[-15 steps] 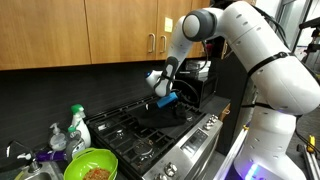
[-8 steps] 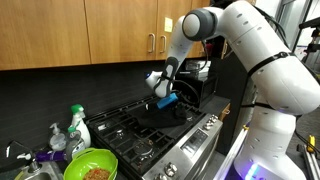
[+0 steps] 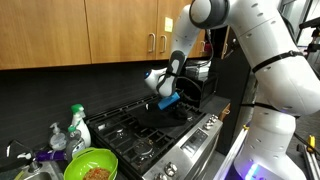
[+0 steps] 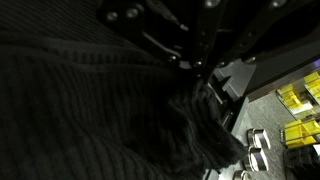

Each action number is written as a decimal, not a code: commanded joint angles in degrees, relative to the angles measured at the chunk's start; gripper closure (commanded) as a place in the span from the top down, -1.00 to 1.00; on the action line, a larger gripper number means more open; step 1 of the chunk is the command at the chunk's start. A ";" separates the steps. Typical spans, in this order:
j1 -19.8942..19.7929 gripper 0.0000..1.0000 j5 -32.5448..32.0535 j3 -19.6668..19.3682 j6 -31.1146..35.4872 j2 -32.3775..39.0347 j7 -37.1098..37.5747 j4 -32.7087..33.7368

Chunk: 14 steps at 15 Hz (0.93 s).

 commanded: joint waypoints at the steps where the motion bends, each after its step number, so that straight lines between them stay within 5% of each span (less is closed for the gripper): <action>1: -0.51 -0.98 -5.17 1.57 -0.67 -6.50 3.93 -6.22; 14: -5.27 -0.98 -9.32 8.82 0.90 -16.54 9.13 -18.49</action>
